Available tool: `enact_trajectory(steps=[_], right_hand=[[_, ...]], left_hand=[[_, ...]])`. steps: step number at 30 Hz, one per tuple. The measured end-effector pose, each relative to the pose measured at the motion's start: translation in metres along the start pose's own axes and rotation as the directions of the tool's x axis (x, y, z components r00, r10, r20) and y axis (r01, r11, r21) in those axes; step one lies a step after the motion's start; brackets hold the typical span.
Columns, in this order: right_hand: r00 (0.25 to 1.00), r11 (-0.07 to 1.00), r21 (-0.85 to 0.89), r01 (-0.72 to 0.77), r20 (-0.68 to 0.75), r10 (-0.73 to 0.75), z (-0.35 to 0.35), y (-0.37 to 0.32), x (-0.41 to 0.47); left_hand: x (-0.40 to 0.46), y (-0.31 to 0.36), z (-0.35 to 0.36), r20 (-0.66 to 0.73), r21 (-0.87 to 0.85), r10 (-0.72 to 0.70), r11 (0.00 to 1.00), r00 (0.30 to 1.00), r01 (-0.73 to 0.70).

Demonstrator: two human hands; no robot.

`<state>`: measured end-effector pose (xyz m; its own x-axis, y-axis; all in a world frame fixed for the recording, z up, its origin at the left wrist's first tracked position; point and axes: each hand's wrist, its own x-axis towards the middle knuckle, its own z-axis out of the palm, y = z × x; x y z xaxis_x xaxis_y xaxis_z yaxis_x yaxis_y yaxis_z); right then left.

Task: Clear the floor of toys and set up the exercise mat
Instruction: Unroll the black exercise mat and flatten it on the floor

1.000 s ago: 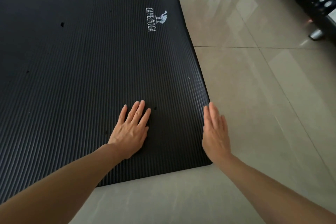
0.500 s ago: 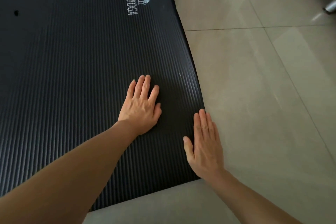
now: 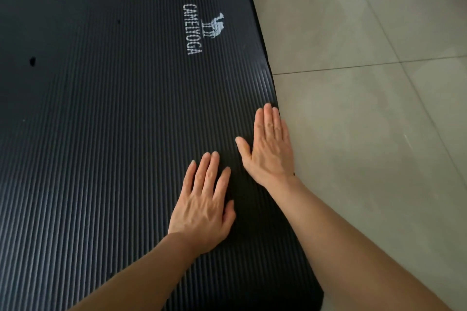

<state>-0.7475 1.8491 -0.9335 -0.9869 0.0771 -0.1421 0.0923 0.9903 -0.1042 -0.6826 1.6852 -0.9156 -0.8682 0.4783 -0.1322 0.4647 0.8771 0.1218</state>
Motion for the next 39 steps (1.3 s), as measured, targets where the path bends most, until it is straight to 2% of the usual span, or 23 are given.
enact_trajectory(steps=[4, 7, 11, 15, 21, 24, 29, 34, 39], right_hand=[[1.000, 1.000, 0.003, -0.003, -0.011, 0.003, -0.007, -0.004, 0.038], [1.000, 0.999, 0.035, -0.006, -0.029, 0.007, -0.009, -0.005, 0.059], [0.997, 0.998, 0.052, -0.036, -0.065, 0.040, -0.010, -0.005, 0.061], [0.998, 0.998, -0.012, -0.066, -0.019, 0.066, -0.014, -0.006, 0.065], [0.997, 0.996, -0.063, -0.068, 0.033, 0.070, -0.023, -0.011, 0.076], [0.997, 0.999, -0.002, -0.054, 0.058, 0.054, -0.028, -0.016, 0.115], [0.996, 0.999, -0.022, -0.041, 0.080, 0.043, -0.032, -0.028, 0.182], [0.999, 0.999, -0.014, -0.030, 0.027, 0.030, -0.040, -0.044, 0.263], [0.998, 0.998, -0.057, 0.034, 0.047, -0.032, -0.049, -0.053, 0.349]], left_hand=[[0.004, -0.003, -0.004, 0.001, -0.085, -0.019, 0.996, 1.000, 0.019], [0.038, -0.014, -0.010, -0.102, -0.173, -0.120, 0.980, 0.988, 0.101], [0.134, -0.055, -0.022, -0.119, -0.125, -0.238, 0.967, 0.964, 0.224], [0.197, -0.091, -0.023, -0.079, -0.066, -0.266, 0.963, 0.961, 0.262], [0.196, -0.092, -0.029, -0.088, -0.134, -0.262, 0.959, 0.961, 0.249], [0.198, -0.092, -0.032, -0.060, -0.159, -0.268, 0.954, 0.962, 0.255], [0.200, -0.092, -0.035, -0.029, -0.192, -0.339, 0.925, 0.940, 0.327], [0.201, -0.095, -0.034, -0.035, -0.233, -0.355, 0.912, 0.934, 0.338], [0.201, -0.096, -0.034, -0.008, -0.229, -0.348, 0.913, 0.938, 0.337]])
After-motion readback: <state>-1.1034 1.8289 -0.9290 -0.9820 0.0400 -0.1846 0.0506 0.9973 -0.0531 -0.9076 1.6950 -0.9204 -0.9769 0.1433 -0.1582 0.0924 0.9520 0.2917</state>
